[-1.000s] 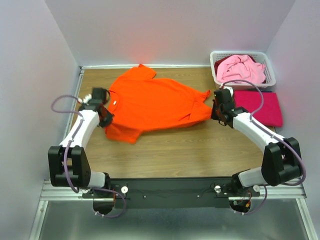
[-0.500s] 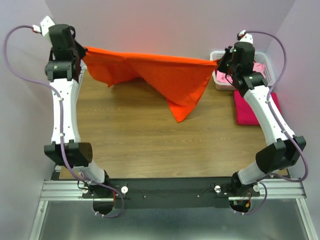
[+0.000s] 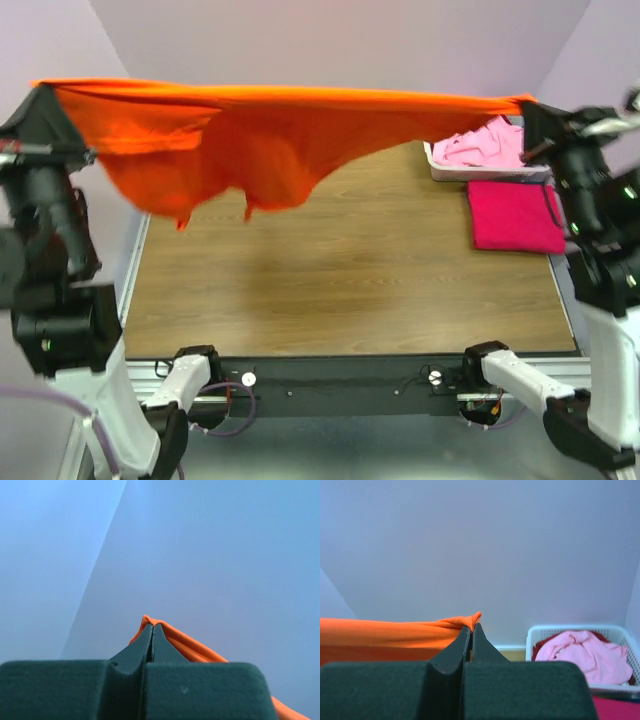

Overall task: Fold and stack the t-shirts
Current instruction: Flatten the tshirt out

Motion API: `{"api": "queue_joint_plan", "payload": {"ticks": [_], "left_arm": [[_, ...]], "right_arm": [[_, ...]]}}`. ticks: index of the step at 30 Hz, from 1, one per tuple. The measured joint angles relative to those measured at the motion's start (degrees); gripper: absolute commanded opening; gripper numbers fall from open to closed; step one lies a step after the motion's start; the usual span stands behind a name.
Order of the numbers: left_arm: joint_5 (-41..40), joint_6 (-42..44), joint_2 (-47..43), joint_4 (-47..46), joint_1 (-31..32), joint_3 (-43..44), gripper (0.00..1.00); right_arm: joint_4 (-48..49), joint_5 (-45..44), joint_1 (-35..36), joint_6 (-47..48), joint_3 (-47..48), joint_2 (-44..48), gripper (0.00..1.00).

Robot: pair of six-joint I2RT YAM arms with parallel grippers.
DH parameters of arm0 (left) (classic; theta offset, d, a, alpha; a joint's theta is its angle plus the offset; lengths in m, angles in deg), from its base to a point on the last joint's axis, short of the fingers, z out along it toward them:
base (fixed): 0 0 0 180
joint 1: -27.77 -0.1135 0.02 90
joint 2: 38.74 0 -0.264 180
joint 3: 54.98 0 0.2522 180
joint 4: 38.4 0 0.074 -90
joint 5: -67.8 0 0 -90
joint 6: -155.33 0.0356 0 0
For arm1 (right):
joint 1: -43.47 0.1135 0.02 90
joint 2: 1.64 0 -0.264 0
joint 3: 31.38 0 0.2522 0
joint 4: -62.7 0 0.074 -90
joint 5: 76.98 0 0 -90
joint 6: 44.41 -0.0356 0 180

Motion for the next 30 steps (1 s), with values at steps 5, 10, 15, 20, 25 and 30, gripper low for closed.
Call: {"api": "queue_joint_plan", "payload": {"ticks": [5, 10, 15, 20, 25, 30], "left_arm": [[-0.3, 4.3, -4.5, -3.1, 1.6, -1.0, 0.0], [-0.2, 7.9, -4.8, -5.4, 3.2, -9.2, 0.0], [3.5, 10.1, -2.6, -10.6, 3.7, -26.6, 0.0], [6.3, 10.0, 6.4, -18.5, 3.7, -45.5, 0.0], [8.2, 8.9, 23.0, -21.9, 3.7, -53.7, 0.0], [9.7, 8.6, 33.9, -24.0, 3.7, -50.6, 0.0]], "right_arm": [[-0.2, 1.9, 0.0, 1.4, -1.4, 7.4, 0.01], [-1.7, 1.9, -0.1, 1.6, -6.9, 7.9, 0.01], [-3.0, 0.9, -0.5, 1.1, -17.0, 5.6, 0.01], [1.6, -2.3, -0.9, -0.8, -32.5, -1.7, 0.01], [8.7, -4.9, -1.1, -2.3, -44.7, -13.0, 0.01], [20.0, -7.5, -1.1, -1.0, -45.5, -26.2, 0.01]]}}
